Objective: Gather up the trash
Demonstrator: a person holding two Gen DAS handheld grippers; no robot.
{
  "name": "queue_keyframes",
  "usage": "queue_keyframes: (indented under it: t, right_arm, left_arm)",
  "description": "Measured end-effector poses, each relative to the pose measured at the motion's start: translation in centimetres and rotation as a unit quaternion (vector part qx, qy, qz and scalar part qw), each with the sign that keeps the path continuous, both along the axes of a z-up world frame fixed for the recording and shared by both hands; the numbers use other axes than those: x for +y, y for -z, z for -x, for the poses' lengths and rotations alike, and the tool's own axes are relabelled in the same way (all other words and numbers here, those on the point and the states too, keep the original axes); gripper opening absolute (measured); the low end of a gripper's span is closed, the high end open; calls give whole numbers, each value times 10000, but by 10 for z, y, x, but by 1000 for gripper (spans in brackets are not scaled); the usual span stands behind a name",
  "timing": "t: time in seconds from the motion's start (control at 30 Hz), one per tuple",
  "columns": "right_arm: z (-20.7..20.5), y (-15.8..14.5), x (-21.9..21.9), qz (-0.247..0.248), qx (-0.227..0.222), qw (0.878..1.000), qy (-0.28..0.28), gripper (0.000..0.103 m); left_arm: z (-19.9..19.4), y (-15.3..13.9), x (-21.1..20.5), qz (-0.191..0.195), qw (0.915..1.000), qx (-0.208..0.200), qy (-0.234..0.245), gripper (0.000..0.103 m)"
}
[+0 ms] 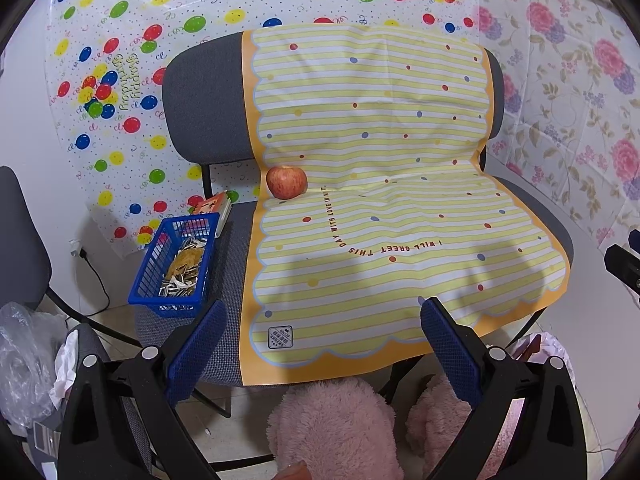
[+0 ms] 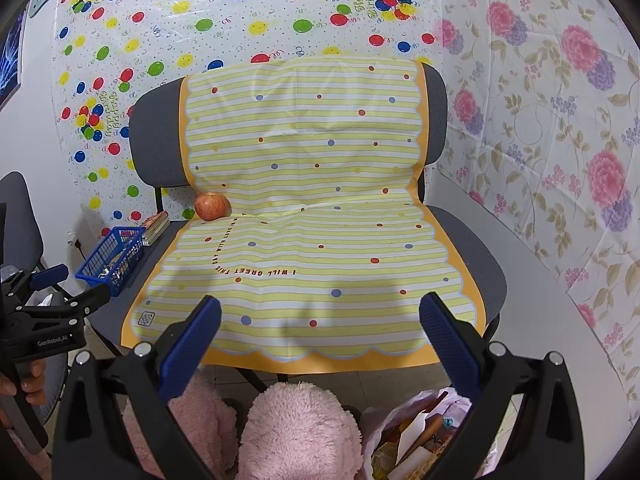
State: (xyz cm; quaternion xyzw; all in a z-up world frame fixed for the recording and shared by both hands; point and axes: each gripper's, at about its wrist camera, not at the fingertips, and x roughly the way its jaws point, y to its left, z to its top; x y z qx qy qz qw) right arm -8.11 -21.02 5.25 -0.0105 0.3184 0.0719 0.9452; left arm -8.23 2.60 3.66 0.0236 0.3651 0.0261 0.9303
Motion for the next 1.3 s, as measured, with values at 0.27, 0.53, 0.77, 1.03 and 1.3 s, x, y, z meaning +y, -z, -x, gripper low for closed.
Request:
queue_keyframes:
  t: [0.27,0.53,0.77,1.03,1.3]
  right_arm:
    - [1,1,1,-14,15,10000,9,97]
    - [2,3,2,-30,27,10000,28,97]
    - [2,6,2,-43,38,10000,45,97]
    - [-2,11,1,-100,86,9998,114,97]
    - [-36,29,-9,-62,226,9997,121,97]
  left_arm:
    - [0,0,0,-3,10000,17,15,96]
    - [1,3,1,5,10000,21,28,96]
    - [1,4,1,3,10000,26,45,96]
    - [0,7,0,90,9998,-23,169,96]
    - [-30,36,-1,48,9990,376,239,96]
